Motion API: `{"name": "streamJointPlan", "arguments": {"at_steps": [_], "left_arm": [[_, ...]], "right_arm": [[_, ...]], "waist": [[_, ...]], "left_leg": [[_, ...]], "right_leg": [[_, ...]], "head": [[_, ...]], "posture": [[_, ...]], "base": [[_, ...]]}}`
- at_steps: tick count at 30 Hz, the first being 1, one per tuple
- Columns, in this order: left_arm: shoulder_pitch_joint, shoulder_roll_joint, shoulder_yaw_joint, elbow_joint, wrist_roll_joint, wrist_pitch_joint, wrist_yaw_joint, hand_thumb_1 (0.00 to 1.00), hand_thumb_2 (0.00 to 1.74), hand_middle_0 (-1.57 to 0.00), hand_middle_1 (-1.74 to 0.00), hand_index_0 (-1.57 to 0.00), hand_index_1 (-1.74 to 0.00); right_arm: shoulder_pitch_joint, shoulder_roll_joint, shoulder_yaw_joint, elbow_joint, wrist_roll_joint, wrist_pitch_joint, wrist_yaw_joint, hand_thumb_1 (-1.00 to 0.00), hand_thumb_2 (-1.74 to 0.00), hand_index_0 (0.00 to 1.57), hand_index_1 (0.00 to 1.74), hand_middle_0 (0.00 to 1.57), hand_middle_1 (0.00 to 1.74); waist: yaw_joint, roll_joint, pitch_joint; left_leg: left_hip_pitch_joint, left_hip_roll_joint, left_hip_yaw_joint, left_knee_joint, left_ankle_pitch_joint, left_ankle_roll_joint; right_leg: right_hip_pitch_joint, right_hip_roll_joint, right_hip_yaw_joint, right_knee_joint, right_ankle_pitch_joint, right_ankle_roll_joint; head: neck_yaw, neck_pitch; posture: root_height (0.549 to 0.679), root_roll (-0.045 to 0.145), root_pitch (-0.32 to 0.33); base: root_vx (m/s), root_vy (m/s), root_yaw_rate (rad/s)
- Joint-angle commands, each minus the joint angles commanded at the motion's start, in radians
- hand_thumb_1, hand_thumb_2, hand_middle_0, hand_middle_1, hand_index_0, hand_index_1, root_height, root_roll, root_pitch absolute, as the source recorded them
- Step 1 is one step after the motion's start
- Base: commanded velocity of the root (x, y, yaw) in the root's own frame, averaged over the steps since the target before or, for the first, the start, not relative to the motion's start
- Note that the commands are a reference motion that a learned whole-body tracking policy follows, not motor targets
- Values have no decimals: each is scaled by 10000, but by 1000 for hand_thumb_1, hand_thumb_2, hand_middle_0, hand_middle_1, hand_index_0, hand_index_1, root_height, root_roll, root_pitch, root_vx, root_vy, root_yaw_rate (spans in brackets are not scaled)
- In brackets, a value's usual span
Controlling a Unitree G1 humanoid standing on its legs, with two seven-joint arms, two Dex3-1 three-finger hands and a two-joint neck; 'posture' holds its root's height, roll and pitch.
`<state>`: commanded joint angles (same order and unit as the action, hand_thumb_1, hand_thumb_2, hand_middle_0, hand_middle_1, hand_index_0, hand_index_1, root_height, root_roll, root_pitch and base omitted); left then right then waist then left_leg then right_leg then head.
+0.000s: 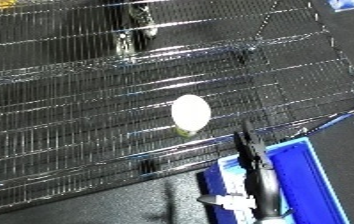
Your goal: Pick up the object and place it into the box
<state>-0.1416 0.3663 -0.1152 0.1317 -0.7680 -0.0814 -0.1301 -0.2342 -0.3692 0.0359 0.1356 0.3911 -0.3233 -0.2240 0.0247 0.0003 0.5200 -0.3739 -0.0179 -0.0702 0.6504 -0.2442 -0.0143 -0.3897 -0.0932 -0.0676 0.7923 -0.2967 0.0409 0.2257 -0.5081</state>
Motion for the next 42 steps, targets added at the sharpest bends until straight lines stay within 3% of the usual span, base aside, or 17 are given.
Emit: {"name": "streamJointPlan", "arguments": {"at_steps": [6, 18, 30, 42], "left_arm": [[-12, 10, -34, -57, -21, 11, 43, 1000, 1740, -1570, -1740, -1570, -1740], [-256, 68, -234, 61, 48, 144, 69, 1000, 1740, -1570, -1740, -1570, -1740], [-460, 217, -324, 79, 54, 218, 154, 1000, 1740, -1570, -1740, -1570, -1740], [-723, 387, -639, -15, -114, 371, 415, 1000, 1740, -1570, -1740, -1570, -1740]], "right_arm": [[-133, 33, -132, 29, 71, -63, -458, 0, 0, 0, 0, 0, 0], [-791, -64, -78, 697, 349, 195, -539, 0, 0, 0, 0, 0, 0], [-1729, -294, 0, 1564, 543, 420, -834, 0, 0, 0, 0, 0, 0], [-2948, -736, 327, 2220, 536, 735, -959, 0, 0, 0, 0, 0, 0]], "waist": [[-2, 54, 0], [81, 166, 0], [157, 379, 0], [237, 599, 0]], "left_leg": [[-193, -16, 19, 163, -60, 3], [-589, -60, 25, 421, -117, -25], [-1288, -149, 95, 821, -199, -9], [-2005, -218, 129, 1083, -259, 11]], "right_leg": [[-182, -3, 27, 114, -16, -17], [-580, -15, -2, 347, -42, -73], [-1318, -24, 0, 796, -95, -159], [-2124, -48, 17, 1139, -98, -160]], "head": [[202, -60], [680, -139], [1248, 862], [1794, 1324]], "posture": [[640, 46, -13], [637, 49, 5], [630, 51, 37], [624, 50, 80]], "base": [[21, -4, -7], [32, -20, 12], [20, -21, 10], [-11, -8, 2]]}}
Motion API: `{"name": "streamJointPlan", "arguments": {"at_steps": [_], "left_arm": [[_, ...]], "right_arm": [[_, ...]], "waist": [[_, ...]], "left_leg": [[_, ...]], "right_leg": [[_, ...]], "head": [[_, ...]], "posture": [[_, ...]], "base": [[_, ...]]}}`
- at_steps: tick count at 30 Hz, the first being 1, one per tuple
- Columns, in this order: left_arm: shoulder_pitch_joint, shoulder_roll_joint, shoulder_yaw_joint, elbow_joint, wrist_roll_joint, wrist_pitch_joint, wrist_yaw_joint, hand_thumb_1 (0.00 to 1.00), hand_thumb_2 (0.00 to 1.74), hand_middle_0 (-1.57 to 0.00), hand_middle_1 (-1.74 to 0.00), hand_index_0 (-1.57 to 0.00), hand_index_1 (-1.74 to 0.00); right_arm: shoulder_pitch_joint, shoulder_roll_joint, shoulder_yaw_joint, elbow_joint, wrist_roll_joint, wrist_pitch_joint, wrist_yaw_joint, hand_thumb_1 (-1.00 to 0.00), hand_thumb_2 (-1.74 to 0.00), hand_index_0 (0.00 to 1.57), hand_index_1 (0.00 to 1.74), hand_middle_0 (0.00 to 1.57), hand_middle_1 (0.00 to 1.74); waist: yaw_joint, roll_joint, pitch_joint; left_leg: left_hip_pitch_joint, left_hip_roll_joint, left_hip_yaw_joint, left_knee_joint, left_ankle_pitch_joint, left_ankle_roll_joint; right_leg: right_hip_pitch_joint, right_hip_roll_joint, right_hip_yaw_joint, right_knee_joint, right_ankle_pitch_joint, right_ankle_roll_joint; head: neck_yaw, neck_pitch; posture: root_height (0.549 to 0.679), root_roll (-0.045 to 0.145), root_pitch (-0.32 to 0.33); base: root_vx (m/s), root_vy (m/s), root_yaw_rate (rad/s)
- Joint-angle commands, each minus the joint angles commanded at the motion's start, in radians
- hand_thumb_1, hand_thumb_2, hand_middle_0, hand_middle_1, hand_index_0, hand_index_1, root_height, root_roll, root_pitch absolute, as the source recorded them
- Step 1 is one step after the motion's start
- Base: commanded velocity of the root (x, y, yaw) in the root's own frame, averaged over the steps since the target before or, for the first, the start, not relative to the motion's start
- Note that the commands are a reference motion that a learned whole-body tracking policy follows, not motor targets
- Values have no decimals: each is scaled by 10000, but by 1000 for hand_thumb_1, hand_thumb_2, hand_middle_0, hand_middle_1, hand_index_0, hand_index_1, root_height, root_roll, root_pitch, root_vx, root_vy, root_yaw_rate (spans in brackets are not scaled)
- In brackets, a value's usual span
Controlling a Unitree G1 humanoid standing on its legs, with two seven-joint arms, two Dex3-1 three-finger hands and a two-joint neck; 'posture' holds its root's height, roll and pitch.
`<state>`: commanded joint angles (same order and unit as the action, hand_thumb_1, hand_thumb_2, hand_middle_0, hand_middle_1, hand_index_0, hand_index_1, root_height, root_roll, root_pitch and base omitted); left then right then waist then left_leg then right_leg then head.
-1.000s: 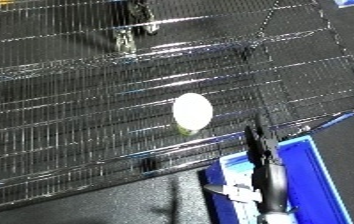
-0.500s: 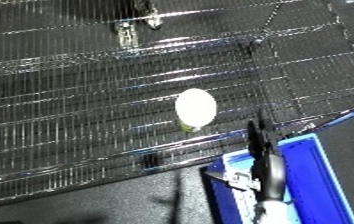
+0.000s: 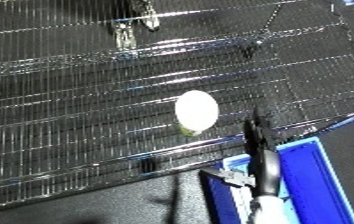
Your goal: Pick up the object and place it into the box
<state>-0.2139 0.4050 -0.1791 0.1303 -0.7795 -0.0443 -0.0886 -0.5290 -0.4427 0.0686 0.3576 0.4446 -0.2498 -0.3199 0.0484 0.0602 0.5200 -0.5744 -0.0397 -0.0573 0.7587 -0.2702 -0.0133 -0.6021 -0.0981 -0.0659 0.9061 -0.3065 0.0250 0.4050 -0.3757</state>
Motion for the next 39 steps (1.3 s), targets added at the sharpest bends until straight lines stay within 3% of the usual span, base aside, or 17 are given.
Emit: {"name": "streamJointPlan", "arguments": {"at_steps": [13, 30, 32, 33, 34, 35, 37, 38, 39], "left_arm": [[-319, 143, -276, -154, -155, 102, 173, 1000, 1740, -1570, -1740, -1570, -1740], [-785, 268, -779, -384, -459, 125, 440, 1000, 1740, -1570, -1740, -1570, -1740], [-818, 254, -799, -367, -483, 88, 448, 1000, 1740, -1570, -1740, -1570, -1740], [-818, 254, -799, -367, -483, 88, 448, 1000, 1740, -1570, -1740, -1570, -1740], [-859, 243, -804, -362, -505, 78, 449, 1000, 1740, -1570, -1740, -1570, -1740], [-859, 243, -804, -362, -505, 78, 449, 1000, 1740, -1570, -1740, -1570, -1740], [-895, 243, -814, -346, -554, 75, 419, 1000, 1740, -1570, -1740, -1570, -1740], [-895, 243, -814, -346, -554, 75, 419, 1000, 1740, -1570, -1740, -1570, -1740], [-904, 240, -828, -312, -582, 53, 389, 1000, 1740, -1570, -1740, -1570, -1740]], "right_arm": [[-1293, -479, 280, 846, 198, 250, 87, 0, 0, 0, 0, 0, 0], [-3036, -683, 999, 2023, 844, 374, 321, 0, 0, 0, 0, 0, 0], [-3214, -658, 1064, 2103, 905, 342, 390, -100, -174, 157, 174, 157, 174], [-3214, -658, 1064, 2103, 905, 342, 390, -100, -174, 157, 174, 157, 174], [-3404, -623, 1123, 2171, 1095, 247, 475, -200, -348, 314, 348, 314, 348], [-3404, -623, 1123, 2171, 1095, 247, 475, -200, -348, 314, 348, 314, 348], [-3643, -586, 1155, 2309, 1340, 92, 591, -350, -609, 549, 609, 549, 609], [-3643, -586, 1155, 2309, 1340, 92, 591, -350, -609, 549, 609, 549, 609], [-3743, -584, 1164, 2414, 1330, 63, 625, -450, -783, 706, 783, 706, 783]], "waist": [[153, 170, 0], [437, 424, 0], [476, 443, 0], [476, 443, 0], [514, 466, 0], [514, 466, 0], [554, 495, 0], [554, 495, 0], [565, 503, 0]], "left_leg": [[-750, -57, 44, 223, -26, 36], [-1634, -195, 1, 435, -44, 167], [-1668, -211, -9, 439, -45, 178], [-1668, -211, -9, 439, -45, 178], [-1683, -228, -18, 416, -38, 185], [-1683, -228, -18, 416, -38, 185], [-1671, -256, -34, 373, -23, 183], [-1671, -256, -34, 373, -23, 183], [-1645, -271, -43, 346, -14, 181]], "right_leg": [[-754, 52, -48, 201, 11, -36], [-1682, 130, -93, 523, -28, -73], [-1714, 137, -102, 535, -40, -83], [-1714, 137, -102, 535, -40, -83], [-1727, 142, -112, 529, -53, -95], [-1727, 142, -112, 529, -53, -95], [-1719, 144, -130, 513, -58, -109], [-1719, 144, -130, 513, -58, -109], [-1701, 149, -138, 503, -58, -117]], "head": [[645, 884], [1430, 1750], [1445, 1792], [1445, 1792], [1585, 1812], [1585, 1812], [1638, 1792], [1638, 1792], [1667, 1782]], "posture": [[619, 50, 129], [611, 45, 191], [611, 44, 194], [611, 44, 194], [611, 44, 197], [611, 44, 197], [611, 45, 198], [611, 45, 198], [611, 45, 197]], "base": [[-26, -4, 2], [-24, 4, 7], [-16, 2, 17], [-15, 2, 13], [-23, 1, 30], [-23, 1, 30], [-18, 4, 38], [-19, 6, 41], [-13, 11, 22]]}}
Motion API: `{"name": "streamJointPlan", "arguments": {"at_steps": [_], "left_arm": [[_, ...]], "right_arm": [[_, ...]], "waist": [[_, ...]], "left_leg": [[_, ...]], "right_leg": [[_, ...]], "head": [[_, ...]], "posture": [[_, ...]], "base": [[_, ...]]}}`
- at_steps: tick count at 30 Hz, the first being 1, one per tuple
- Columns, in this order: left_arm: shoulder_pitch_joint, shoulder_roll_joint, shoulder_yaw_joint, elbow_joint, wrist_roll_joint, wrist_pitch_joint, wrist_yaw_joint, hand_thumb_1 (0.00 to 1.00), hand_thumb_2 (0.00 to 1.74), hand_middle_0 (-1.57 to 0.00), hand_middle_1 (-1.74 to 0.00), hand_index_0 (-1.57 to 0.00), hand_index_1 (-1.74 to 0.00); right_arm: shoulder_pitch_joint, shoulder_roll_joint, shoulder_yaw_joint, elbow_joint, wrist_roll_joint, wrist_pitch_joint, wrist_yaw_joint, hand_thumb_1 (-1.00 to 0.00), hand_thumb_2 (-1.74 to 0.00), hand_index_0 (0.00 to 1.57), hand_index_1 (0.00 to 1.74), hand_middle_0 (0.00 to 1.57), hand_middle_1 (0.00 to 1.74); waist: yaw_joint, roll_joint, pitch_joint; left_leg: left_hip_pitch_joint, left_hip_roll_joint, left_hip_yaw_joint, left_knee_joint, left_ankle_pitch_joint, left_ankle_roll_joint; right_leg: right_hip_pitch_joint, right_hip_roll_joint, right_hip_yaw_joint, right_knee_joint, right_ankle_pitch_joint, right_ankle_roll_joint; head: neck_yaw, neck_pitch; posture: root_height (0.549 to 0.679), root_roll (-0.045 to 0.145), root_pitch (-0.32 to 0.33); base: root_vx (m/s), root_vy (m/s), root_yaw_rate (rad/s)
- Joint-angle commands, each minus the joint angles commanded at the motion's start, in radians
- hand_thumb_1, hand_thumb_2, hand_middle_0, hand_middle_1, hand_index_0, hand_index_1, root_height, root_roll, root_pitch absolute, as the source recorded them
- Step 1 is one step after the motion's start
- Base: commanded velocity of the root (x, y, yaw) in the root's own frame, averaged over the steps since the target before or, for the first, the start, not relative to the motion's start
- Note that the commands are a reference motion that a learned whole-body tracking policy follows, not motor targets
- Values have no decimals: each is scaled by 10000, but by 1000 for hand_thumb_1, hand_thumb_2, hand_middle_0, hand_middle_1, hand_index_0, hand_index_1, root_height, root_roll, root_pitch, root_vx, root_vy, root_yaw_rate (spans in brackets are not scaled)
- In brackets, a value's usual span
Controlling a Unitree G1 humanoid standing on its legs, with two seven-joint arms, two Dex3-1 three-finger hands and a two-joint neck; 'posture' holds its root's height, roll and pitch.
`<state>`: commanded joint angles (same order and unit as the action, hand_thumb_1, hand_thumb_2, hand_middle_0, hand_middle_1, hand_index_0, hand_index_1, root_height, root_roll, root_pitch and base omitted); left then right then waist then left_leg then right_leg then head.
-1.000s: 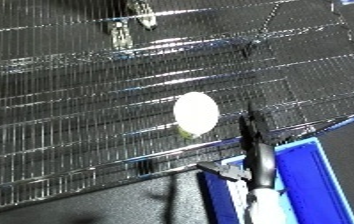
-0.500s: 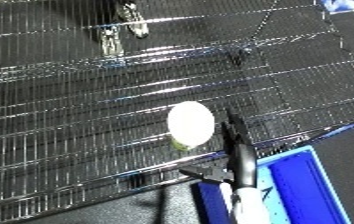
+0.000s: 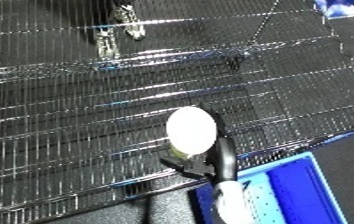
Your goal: Pick up the object and place it into the box
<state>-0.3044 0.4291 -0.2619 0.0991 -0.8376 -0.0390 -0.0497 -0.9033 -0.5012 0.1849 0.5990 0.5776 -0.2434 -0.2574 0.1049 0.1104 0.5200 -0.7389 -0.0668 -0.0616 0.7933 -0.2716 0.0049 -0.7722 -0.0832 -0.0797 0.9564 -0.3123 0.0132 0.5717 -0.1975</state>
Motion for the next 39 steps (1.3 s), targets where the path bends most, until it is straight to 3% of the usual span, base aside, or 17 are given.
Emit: {"name": "streamJointPlan", "arguments": {"at_steps": [2, 8, 17, 27, 39], "left_arm": [[-3, -4, -5, 15, -12, -13, -17, 1000, 1740, -1570, -1740, -1570, -1740], [27, -42, -24, -3, -17, -98, -56, 1000, 1740, -1570, -1740, -1570, -1740], [162, -81, 54, 50, -10, -301, -154, 1000, 1740, -1570, -1740, -1570, -1740], [678, -128, 473, 64, 75, -758, -294, 1000, 1740, -1570, -1740, -1570, -1740], [801, -248, 1071, 111, 249, -662, -421, 1000, 1740, -1570, -1740, -1570, -1740]], "right_arm": [[-36, -1, 11, 45, -25, -11, 2, -500, -870, 785, 870, 785, 870], [-74, -82, 33, 83, -284, 12, -229, -800, -1392, 1256, 1392, 1256, 1392], [76, -211, -81, -373, -692, 32, -517, -800, -1392, 1256, 1392, 1256, 1392], [1281, -238, -596, -2981, -1691, 323, -880, -800, -1392, 1256, 1392, 1256, 1392], [3319, 194, -1444, -5133, -1672, 323, -1000, -800, -1392, 1256, 1392, 1256, 1392]], "waist": [[6, 3, 0], [5, -12, 0], [-86, -73, 0], [-433, -308, 0], [-1042, -675, 0]], "left_leg": [[16, -6, -2, -17, 8, -1], [170, -10, -14, -228, 93, 9], [493, 41, -24, -623, 251, -28], [1309, 197, -28, -1315, 403, -49], [2664, 487, 81, -1802, 373, -112]], "right_leg": [[12, 1, -4, -7, 2, -4], [164, 10, -38, -163, 37, -19], [477, 68, -27, -464, 90, -40], [1169, 213, 97, -981, 120, -23], [2459, 234, 267, -1604, 173, 53]], "head": [[15, 23], [47, 159], [12, 219], [-350, 99], [-221, -364]], "posture": [[611, 46, 196], [614, 46, 194], [619, 47, 185], [628, 49, 161], [639, 53, 94]], "base": [[-17, 10, 17], [-33, 1, 3], [-41, 4, -27], [-43, 18, -74], [-29, 12, -99]]}}
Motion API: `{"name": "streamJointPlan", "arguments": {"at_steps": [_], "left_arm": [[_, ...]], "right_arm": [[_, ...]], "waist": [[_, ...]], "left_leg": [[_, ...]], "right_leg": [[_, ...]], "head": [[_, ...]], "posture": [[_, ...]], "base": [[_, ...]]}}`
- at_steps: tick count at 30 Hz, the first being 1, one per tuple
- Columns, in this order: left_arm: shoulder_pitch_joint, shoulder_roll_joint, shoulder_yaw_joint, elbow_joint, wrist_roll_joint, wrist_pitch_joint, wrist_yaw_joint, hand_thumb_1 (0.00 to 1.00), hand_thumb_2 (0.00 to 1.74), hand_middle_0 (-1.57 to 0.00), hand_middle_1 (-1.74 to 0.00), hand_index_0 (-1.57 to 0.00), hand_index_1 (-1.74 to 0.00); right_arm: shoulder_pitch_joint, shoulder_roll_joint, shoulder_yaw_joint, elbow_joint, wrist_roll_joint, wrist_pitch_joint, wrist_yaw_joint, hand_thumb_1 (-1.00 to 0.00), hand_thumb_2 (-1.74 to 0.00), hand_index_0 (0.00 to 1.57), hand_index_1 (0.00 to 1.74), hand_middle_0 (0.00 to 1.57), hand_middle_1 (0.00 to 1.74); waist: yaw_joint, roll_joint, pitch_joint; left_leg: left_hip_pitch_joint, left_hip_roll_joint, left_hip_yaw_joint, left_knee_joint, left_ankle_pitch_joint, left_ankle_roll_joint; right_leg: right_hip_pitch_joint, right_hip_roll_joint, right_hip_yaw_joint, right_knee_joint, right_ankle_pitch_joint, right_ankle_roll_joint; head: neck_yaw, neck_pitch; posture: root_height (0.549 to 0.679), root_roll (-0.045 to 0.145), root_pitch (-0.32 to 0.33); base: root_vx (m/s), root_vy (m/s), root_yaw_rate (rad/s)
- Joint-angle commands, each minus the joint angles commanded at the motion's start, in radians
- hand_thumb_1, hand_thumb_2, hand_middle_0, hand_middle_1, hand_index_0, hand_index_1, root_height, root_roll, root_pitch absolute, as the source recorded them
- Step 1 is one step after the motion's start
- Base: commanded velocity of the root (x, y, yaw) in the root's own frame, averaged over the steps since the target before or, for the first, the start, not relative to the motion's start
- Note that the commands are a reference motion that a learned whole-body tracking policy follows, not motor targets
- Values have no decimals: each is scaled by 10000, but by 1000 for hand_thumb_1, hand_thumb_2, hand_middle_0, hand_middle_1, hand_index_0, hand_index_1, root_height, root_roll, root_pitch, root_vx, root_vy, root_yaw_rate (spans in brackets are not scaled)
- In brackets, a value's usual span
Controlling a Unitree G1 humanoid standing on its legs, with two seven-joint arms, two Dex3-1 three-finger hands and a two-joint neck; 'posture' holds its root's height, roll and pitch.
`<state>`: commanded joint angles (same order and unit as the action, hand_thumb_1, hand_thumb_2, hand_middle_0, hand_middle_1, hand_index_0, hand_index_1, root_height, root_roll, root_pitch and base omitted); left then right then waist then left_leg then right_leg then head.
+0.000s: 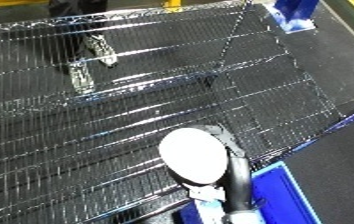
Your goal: Pick up the object and place it into the box
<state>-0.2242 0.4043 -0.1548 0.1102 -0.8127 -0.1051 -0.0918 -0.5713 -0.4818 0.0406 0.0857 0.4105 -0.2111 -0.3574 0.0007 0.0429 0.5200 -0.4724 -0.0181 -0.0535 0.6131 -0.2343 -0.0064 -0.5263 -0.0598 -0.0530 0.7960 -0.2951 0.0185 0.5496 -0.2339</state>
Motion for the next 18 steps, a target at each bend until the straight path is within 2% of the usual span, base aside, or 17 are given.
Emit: {"name": "streamJointPlan", "arguments": {"at_steps": [9, 14, 18], "left_arm": [[14, -110, 168, 123, 141, 30, -122, 1000, 1740, -1570, -1740, -1570, -1740], [174, -241, 184, 227, 66, -98, -146, 1000, 1740, -1570, -1740, -1570, -1740], [309, -378, 143, 303, -59, -313, -128, 1000, 1740, -1570, -1740, -1570, -1740]], "right_arm": [[1016, 222, -524, -540, 122, -87, -282, -800, -1392, 1256, 1392, 1256, 1392], [1654, 84, -940, -567, 18, -103, -419, -800, -1392, 1256, 1392, 1256, 1392], [2181, -71, -1270, -602, 95, -135, -414, -800, -1392, 1256, 1392, 1256, 1392]], "waist": [[-376, -124, -20], [-657, -28, -135], [-938, 141, -197]], "left_leg": [[951, 133, 176, -334, -79, -68], [1344, 184, 334, -564, -64, -117], [1573, 205, 479, -818, 1, -141]], "right_leg": [[920, -20, 114, -578, 81, 63], [1225, -93, 205, -864, 135, 75], [1292, -99, 326, -975, 134, 89]], "head": [[982, -257], [1534, -253], [2044, -241]], "posture": [[647, 61, 52], [651, 67, 42], [652, 70, 43]], "base": [[-22, 20, -107], [-4, 88, -157], [-24, 116, -160]]}}
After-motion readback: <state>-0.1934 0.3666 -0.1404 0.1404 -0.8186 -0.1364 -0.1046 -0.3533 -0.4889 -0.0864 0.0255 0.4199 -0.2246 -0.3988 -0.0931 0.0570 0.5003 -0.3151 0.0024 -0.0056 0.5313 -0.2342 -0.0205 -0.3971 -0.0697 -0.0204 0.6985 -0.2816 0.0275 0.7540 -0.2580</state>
